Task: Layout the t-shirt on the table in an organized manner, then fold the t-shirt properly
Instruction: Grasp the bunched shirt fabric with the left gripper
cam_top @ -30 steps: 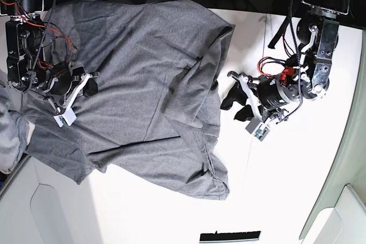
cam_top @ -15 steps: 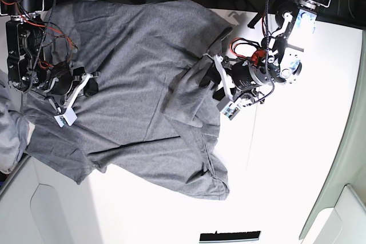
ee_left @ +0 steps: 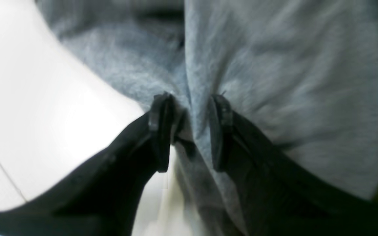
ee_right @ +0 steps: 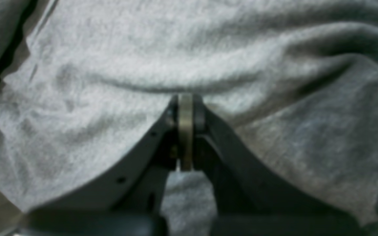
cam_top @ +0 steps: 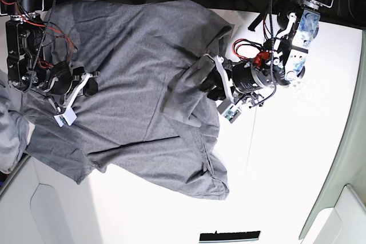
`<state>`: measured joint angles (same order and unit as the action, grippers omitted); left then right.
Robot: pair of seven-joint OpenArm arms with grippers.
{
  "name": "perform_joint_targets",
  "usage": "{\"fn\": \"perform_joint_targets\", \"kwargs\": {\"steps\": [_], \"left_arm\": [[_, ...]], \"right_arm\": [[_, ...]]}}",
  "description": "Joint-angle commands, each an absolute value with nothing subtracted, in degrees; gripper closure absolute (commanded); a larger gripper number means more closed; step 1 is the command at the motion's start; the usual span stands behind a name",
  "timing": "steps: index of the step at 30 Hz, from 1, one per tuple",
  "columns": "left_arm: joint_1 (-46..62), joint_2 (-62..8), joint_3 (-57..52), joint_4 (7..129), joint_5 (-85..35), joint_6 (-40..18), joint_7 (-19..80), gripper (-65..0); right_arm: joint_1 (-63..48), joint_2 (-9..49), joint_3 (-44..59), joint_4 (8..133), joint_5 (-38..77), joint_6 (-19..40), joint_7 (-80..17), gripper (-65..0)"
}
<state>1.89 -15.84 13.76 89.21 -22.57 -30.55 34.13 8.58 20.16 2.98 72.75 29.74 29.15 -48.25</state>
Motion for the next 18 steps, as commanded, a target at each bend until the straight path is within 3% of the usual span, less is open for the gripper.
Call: {"fn": "perform_joint_targets", "kwargs": {"steps": [1,4,8,18], "left_arm": [[1.0,-16.2,13.2,91.3,-24.4,-31.8,33.6,-19.7],[0.8,-16.2,11.2,92.2,-24.7,-32.2,33.6,-20.1],[0.8,-16.2,8.1,91.3,-24.6,-32.2,33.2,-28.8],[1.0,-16.1,6.9,84.9,-24.2,-33.8,31.0,-29.3]], "right_arm": [[9.6,20.9,3.4,73.7,30.4,29.4,-47.4,0.0],[9.6,20.9,3.4,73.7,30.4,29.4,-47.4,0.0],[9.6,20.9,3.4,73.7,30.4,29.4,-47.4,0.0],[9.6,20.9,3.4,73.7,30.4,29.3,-47.3,0.0]]}}
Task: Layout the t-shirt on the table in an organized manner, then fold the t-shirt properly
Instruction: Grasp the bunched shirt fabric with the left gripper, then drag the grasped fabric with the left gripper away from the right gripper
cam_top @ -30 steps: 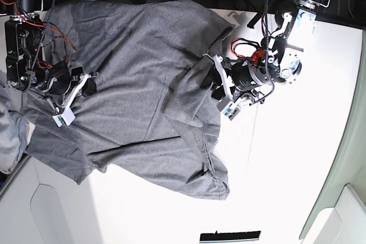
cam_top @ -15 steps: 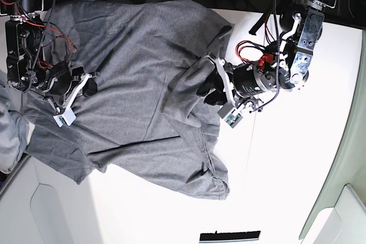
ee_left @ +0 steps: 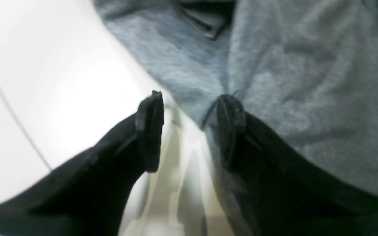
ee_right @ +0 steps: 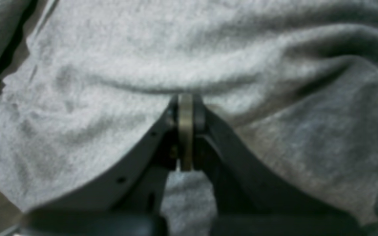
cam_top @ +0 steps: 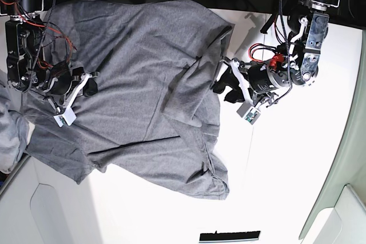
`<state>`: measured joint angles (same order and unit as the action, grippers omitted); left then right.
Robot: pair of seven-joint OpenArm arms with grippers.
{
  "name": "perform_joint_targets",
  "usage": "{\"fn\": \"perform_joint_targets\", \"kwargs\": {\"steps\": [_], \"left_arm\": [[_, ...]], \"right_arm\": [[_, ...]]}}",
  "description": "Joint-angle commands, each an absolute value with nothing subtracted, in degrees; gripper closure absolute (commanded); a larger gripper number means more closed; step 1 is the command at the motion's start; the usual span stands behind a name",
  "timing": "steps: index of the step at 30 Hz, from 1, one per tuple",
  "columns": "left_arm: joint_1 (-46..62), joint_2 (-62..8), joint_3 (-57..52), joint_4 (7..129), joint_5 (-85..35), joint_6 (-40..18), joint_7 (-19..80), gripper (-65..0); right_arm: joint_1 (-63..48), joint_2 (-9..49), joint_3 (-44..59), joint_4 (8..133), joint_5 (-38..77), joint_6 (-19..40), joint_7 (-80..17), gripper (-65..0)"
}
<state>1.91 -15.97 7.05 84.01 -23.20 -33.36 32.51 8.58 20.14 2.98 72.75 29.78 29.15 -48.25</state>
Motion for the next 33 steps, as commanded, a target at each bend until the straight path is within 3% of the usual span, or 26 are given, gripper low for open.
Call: {"fn": "perform_joint_targets", "kwargs": {"steps": [1,14,18,25,27,30,33], "left_arm": [[1.0,-15.9,6.8,84.9,-24.2,-33.8,31.0,-29.3],[1.0,-14.0,6.9,84.1,-18.5,-33.7,28.6,-29.1],[1.0,-14.0,6.9,84.1,-17.9,-33.7,28.5,-22.2],[1.0,-14.0,13.7,84.1,-13.2,-33.5,27.7,-21.2],[0.9,-14.0,16.1,84.1,-10.4,-30.4,26.7,-16.5],[0.8,-14.0,17.3,84.1,-7.0,-24.7,25.6,-2.9],[0.4,-14.0,17.2,84.1,-6.3,-22.9,25.8,0.0]], "right_arm": [[9.6,20.9,3.4,73.7,30.4,29.3,-47.3,0.0],[9.6,20.9,3.4,73.7,30.4,29.3,-47.4,0.0],[9.6,20.9,3.4,73.7,30.4,29.3,-47.4,0.0],[9.6,20.9,3.4,73.7,30.4,29.3,-47.4,0.0],[9.6,20.9,3.4,73.7,30.4,29.3,-47.4,0.0],[9.6,20.9,3.4,73.7,30.4,29.3,-48.0,0.0],[9.6,20.9,3.4,73.7,30.4,29.3,-48.0,0.0]]}}
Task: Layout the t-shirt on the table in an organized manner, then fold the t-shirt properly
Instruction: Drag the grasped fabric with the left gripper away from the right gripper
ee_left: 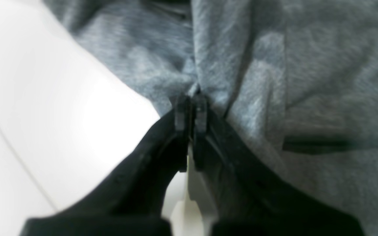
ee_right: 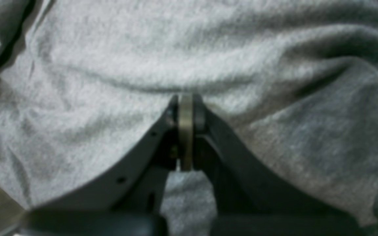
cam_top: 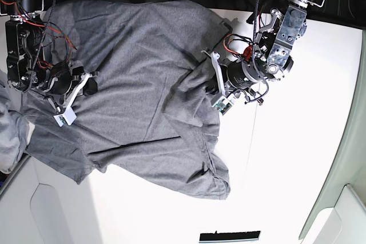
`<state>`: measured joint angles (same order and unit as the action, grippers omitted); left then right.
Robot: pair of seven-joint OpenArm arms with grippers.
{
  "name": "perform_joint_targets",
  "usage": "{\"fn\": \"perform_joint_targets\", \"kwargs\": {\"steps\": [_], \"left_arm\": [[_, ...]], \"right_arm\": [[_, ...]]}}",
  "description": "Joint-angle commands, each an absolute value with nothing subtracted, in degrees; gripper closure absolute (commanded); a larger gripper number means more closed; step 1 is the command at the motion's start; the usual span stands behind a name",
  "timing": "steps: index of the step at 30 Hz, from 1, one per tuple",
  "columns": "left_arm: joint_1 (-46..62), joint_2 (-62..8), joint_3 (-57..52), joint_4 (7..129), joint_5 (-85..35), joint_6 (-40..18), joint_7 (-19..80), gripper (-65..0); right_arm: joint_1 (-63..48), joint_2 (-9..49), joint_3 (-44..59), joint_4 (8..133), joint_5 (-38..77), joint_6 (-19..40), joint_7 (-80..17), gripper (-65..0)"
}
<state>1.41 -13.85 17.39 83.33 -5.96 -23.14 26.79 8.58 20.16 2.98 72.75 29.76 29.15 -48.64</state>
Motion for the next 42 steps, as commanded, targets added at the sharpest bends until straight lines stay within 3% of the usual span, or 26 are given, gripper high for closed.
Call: {"fn": "perform_joint_targets", "kwargs": {"steps": [1,8,15,22,28,32,36,42], "left_arm": [[0.1,-14.0,17.2,84.2,-6.3,-22.9,26.2,0.0],[0.2,-16.9,14.6,94.0,-8.8,-24.3,33.8,0.0],[0.3,-25.5,13.5,102.8,-9.6,-24.3,37.3,0.0],[0.7,-28.4,13.5,103.6,-9.6,-24.2,37.9,0.0],[1.0,-28.4,13.5,103.6,-9.6,-24.2,37.4,0.0],[1.0,-28.4,13.5,103.6,-9.6,-24.2,37.1,0.0],[1.0,-29.0,13.5,103.6,-9.1,-24.2,37.1,0.0],[1.0,-30.7,12.0,103.6,-9.2,-24.2,37.1,0.0]], "right_arm": [[9.7,20.9,3.4,73.7,30.4,29.3,-48.0,0.0],[9.6,20.9,3.4,73.7,30.4,29.4,-48.0,0.0],[9.6,20.9,3.4,73.7,29.2,29.3,-48.0,0.0],[9.6,20.4,3.4,73.7,29.9,28.8,-47.9,0.0],[8.5,15.8,2.9,73.7,33.2,31.4,-50.9,0.0],[5.5,13.3,1.3,73.7,26.9,31.3,-49.6,0.0],[3.0,13.7,0.7,73.5,19.8,30.9,-45.3,0.0],[2.8,17.8,0.7,70.7,19.5,30.2,-45.2,0.0]]}}
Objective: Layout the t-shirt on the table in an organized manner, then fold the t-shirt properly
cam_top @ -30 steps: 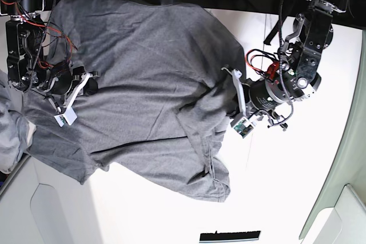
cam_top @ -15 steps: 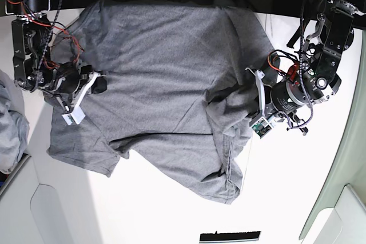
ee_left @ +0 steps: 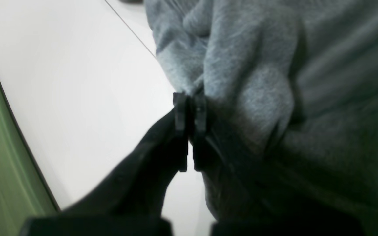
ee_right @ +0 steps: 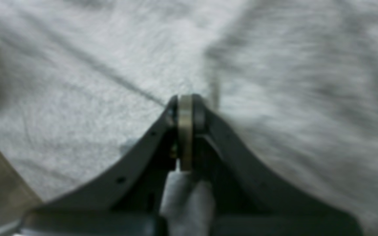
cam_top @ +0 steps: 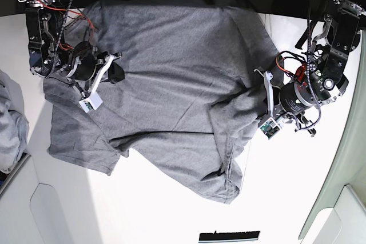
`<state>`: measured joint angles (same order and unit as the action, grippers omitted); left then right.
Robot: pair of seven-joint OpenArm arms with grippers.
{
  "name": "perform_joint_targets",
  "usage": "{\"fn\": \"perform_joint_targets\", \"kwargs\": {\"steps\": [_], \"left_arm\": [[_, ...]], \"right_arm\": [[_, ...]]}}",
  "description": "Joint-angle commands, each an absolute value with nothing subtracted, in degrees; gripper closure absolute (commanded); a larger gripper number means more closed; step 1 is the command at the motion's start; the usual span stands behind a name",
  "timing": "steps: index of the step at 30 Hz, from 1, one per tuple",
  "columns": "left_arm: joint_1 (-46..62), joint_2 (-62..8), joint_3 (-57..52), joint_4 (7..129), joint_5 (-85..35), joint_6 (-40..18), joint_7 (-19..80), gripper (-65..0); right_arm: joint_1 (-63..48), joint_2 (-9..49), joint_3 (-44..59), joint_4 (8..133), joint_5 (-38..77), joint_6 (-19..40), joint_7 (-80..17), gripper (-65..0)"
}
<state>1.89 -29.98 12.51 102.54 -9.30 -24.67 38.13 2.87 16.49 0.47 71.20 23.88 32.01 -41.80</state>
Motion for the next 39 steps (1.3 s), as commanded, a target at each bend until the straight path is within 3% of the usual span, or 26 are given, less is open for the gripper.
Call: {"fn": "perform_joint_targets", "kwargs": {"steps": [1,12,22,30,33,36,39], "left_arm": [[1.0,-30.7,11.1,103.6,-9.2,-24.2,37.1,0.0],[1.2,-31.0,5.4,103.1,-11.6,-26.5,39.9,0.0],[5.0,-39.1,5.4,102.3,-9.5,-27.2,40.0,0.0],[5.0,-41.5,5.4,96.9,-7.0,-26.3,39.6,0.0],[5.0,-41.4,5.4,96.6,-12.4,-27.1,39.4,0.0],[4.9,-40.4,5.4,96.6,-22.2,-32.6,38.3,0.0],[5.0,-36.3,5.4,96.6,-27.4,-35.5,39.2,-8.2]], "right_arm": [[2.8,18.5,0.7,70.5,19.5,30.2,-45.2,0.0],[3.0,22.2,0.7,70.2,20.4,29.7,-45.2,0.0],[3.2,23.4,0.8,70.2,20.4,28.7,-45.0,0.0],[3.2,23.3,0.8,70.2,20.4,28.7,-45.0,0.0],[3.2,23.3,0.8,70.2,20.4,28.7,-44.9,0.0],[3.3,23.3,0.8,70.2,21.7,28.7,-44.9,0.0],[3.3,23.3,0.8,70.2,22.3,28.7,-45.0,0.0]]}}
